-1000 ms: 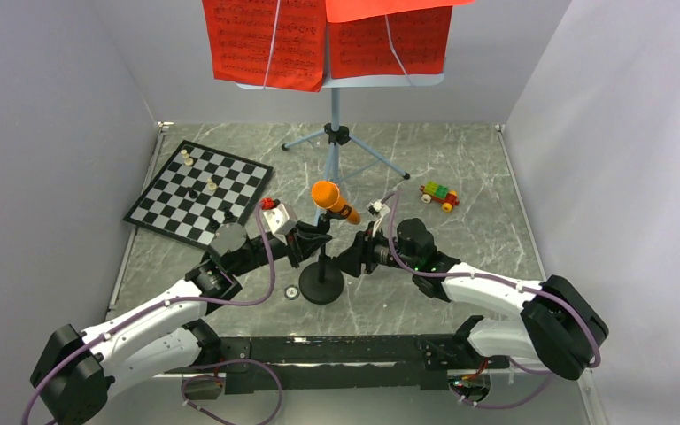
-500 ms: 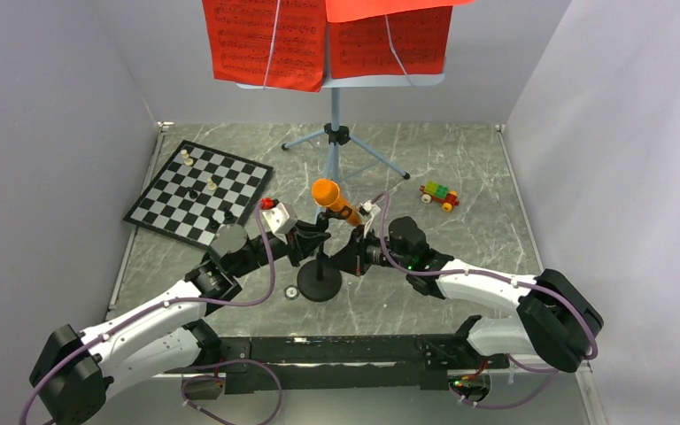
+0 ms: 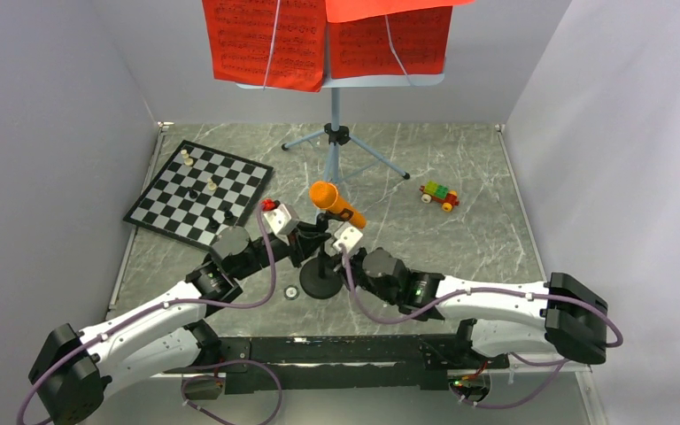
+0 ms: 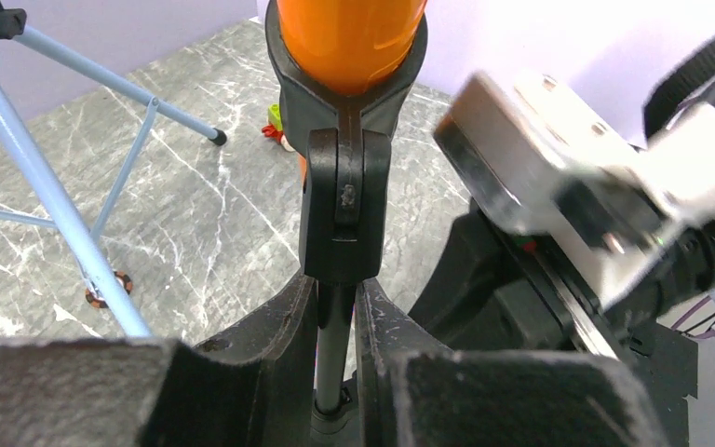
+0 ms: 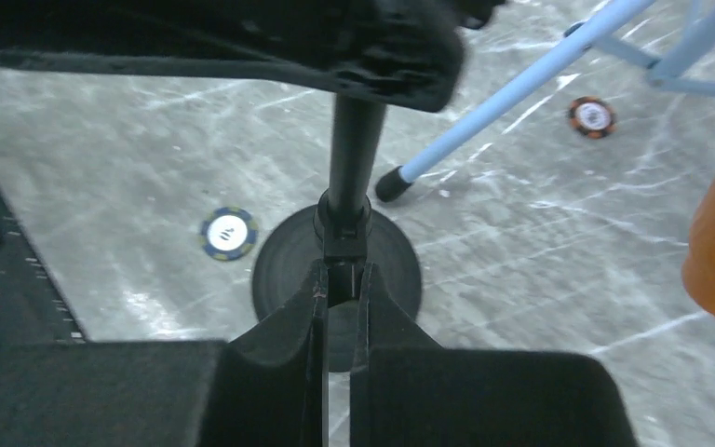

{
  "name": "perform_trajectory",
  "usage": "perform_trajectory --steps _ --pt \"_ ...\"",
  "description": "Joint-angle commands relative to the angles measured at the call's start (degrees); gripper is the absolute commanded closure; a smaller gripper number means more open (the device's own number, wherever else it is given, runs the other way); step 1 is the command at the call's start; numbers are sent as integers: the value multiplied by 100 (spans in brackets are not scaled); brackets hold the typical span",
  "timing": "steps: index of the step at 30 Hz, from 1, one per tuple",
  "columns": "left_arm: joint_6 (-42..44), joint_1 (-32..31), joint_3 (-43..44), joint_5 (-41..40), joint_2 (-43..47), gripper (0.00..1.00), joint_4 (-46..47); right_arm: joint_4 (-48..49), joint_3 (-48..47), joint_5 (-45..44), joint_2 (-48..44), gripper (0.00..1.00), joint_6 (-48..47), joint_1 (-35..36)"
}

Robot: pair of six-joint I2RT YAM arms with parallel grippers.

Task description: Pack up the instrument practice props

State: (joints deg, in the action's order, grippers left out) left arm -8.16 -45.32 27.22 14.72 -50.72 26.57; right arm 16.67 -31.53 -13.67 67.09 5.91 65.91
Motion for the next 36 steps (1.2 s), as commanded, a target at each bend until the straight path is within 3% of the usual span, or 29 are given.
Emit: perform_trajectory --steps 1,9,13,15,16,17,19,22,23,28,33,36 --pt "-113 -112 -36 -12 -62 100 -174 -336 -158 -1928 199 100 -1464 581" --pt "-139 -147 -80 -64 -135 100 -93 422 -118 -3998 1080 100 -2974 1529" --pt "-154 -163 -111 -84 -150 100 -64 471 -187 -4224 1276 100 -2978 1741" --pt "-142 -170 -104 -120 -140 100 -85 -215 -364 -3898 1113 100 -2507 1766" --pt "-126 -171 -111 -138 -123 100 -102 -567 -474 -3626 998 93 -2164 1761" --pt "-119 -176 -105 -151 -107 100 -121 -708 -499 -3444 846 78 -1924 1748" --pt "-108 -174 -109 -187 -96 100 -145 -654 -379 -3089 439 38 -1634 1749" --pt "-102 -187 -110 -243 -97 100 -161 -785 -319 -2811 -97 6 -1134 1687" --pt "-106 -188 -112 -254 -96 100 -156 -895 -330 -2774 -239 1 -978 1676" --pt "-109 -196 -100 -337 -118 100 -118 -1473 -396 -2405 -1126 0 346 1304" --pt "-163 -225 -184 -464 -42 100 128 -1179 332 293 -2262 4 2594 -752" --pt "-220 -255 -268 -563 8 100 339 -898 566 1516 -2299 6 3435 -1636"
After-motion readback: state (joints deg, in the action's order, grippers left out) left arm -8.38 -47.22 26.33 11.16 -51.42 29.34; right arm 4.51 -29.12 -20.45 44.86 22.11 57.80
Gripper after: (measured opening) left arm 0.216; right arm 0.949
